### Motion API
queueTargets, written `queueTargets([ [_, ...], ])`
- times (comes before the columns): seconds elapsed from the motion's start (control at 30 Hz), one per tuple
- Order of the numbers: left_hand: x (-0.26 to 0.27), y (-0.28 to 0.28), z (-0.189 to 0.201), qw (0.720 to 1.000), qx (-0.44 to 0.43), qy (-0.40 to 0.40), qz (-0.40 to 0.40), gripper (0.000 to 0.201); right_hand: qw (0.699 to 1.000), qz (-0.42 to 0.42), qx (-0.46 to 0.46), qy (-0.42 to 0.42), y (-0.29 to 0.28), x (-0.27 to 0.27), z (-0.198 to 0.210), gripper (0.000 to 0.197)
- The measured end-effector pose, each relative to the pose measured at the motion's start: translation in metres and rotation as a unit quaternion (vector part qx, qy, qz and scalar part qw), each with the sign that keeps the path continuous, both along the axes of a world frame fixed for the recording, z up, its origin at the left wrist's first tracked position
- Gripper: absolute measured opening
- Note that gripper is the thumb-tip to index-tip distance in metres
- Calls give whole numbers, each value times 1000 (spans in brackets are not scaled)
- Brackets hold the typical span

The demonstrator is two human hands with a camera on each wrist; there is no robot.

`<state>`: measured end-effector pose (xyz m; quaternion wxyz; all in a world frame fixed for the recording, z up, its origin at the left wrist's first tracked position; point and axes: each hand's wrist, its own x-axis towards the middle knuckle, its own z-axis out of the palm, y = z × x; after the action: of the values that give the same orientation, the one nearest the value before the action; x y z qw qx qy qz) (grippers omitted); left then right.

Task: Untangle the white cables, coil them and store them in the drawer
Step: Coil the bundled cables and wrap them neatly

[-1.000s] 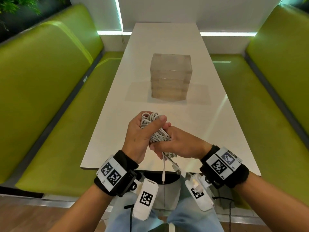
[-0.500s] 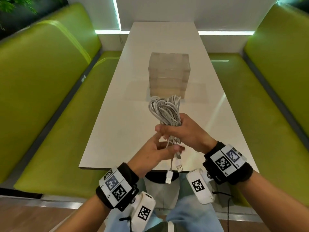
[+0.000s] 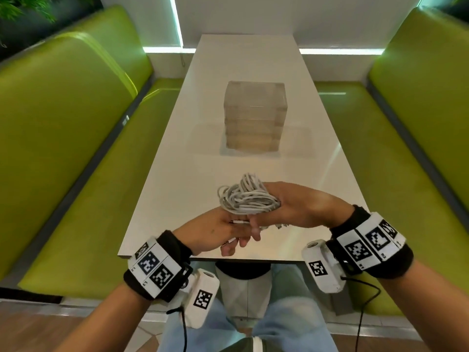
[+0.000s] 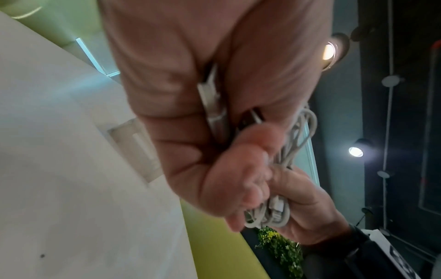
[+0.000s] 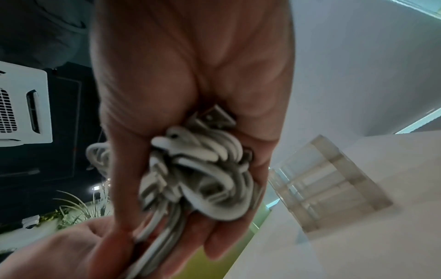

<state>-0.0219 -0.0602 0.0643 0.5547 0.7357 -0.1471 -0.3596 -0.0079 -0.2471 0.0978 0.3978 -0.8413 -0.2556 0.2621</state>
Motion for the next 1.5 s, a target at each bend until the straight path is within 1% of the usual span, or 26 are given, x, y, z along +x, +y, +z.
queueTargets([
  [0.03, -1, 0, 0, 1000, 0, -5, -5, 14, 1000, 17, -8, 12, -1, -1, 0, 14],
  [0.13, 0, 2, 0, 999, -36, -20, 19, 16, 998, 5, -9, 65, -1, -2, -6, 12],
  [0.27, 4, 4, 4, 998, -44, -41, 18, 23, 995, -20, 39, 92, 2, -7, -19, 8],
  [0.3, 5, 5, 4, 998, -48, -38, 18, 30, 994, -24, 50, 98, 2, -9, -21, 7],
  [0.37, 11, 15, 5, 996, -75, 7, 47, 53, 991, -66, 62, 96, -1, -10, -22, 4],
  [0.43, 20, 31, 1, 982, -129, 80, 108, 79, 983, -136, 88, 91, -3, -11, -26, 2],
  [0.5, 25, 42, -7, 966, -178, 116, 144, 98, 962, -200, 157, 98, 0, -12, -32, 2],
  [0.57, 21, 40, -12, 969, -175, 103, 139, 115, 930, -243, 249, 119, 9, -14, -39, 8],
  [0.6, 17, 35, -14, 973, -170, 82, 130, 125, 917, -249, 284, 131, 15, -15, -42, 11],
  [0.63, 14, 28, -15, 973, -178, 63, 132, 129, 911, -244, 302, 138, 22, -18, -45, 11],
  [0.67, 12, 21, -13, 967, -198, 49, 150, 129, 913, -230, 303, 145, 29, -20, -47, 9],
  [0.73, 13, 11, -10, 946, -244, 47, 209, 120, 923, -199, 288, 158, 44, -26, -49, 9],
  [0.77, 13, 6, -7, 936, -260, 46, 231, 111, 927, -188, 282, 162, 49, -27, -50, 7],
  [0.83, 10, -2, -4, 922, -277, 32, 268, 87, 938, -171, 258, 155, 55, -25, -48, 3],
  [0.93, 7, -9, -4, 912, -269, -11, 311, 53, 959, -129, 208, 140, 57, -21, -40, 6],
  [1.0, 10, -10, -4, 905, -266, -25, 330, 33, 960, -114, 215, 137, 57, -21, -35, 8],
  [1.03, 11, -10, -5, 903, -267, -27, 335, 27, 959, -109, 224, 136, 57, -22, -34, 6],
  [1.1, 13, -9, -7, 902, -274, -21, 333, 24, 956, -90, 242, 142, 56, -21, -37, 5],
  [1.23, 16, -6, -11, 903, -296, 9, 311, 17, 951, -36, 262, 160, 52, -14, -48, 15],
  [1.37, 23, -2, -15, 899, -306, -8, 314, 21, 951, -27, 257, 170, 54, -4, -49, 13],
  [1.4, 27, 0, -16, 899, -303, -17, 317, 21, 956, -15, 237, 174, 56, 1, -45, 15],
  [1.43, 31, 1, -16, 899, -296, -25, 323, 22, 966, 8, 195, 170, 57, 10, -41, 19],
  [1.5, 44, 6, -16, 896, -277, -38, 344, 25, 984, 98, 60, 135, 57, 37, -30, 39],
])
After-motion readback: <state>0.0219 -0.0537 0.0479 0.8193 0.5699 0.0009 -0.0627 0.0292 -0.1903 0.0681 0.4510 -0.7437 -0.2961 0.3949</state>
